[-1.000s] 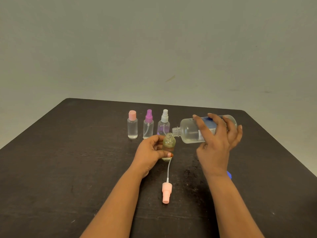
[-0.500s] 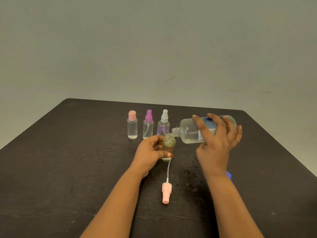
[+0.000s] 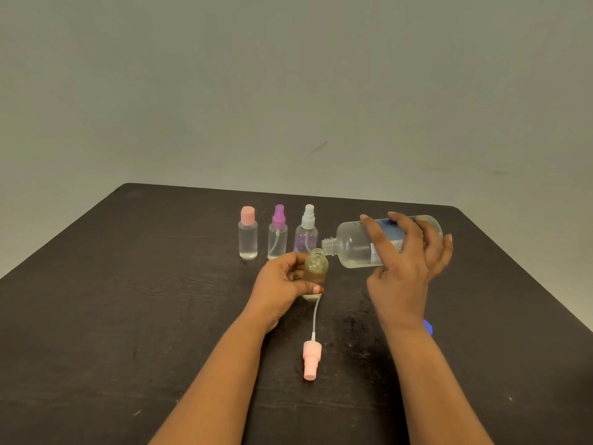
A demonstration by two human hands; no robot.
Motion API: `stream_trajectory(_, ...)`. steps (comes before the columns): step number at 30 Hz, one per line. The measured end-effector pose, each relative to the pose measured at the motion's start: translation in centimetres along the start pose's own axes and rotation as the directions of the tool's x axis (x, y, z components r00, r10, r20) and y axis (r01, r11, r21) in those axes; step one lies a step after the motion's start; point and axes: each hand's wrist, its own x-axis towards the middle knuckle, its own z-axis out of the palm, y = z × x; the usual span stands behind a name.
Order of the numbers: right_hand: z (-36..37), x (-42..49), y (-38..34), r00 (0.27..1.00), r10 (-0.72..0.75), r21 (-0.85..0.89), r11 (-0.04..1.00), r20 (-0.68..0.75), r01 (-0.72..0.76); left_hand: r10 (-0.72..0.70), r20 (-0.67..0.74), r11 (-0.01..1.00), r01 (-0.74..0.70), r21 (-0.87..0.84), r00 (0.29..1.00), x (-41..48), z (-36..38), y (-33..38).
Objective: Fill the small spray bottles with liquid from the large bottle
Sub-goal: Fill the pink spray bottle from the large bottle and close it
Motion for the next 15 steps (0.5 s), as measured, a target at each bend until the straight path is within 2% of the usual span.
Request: stream_trajectory(15, -0.15, 0.16, -0.13, 1.0, -0.001, -0.008, 1.0, -0.001, 0.001, -0.01, 0.0, 1.0, 0.01, -0.006, 1.0, 0.07, 0.03, 0.03)
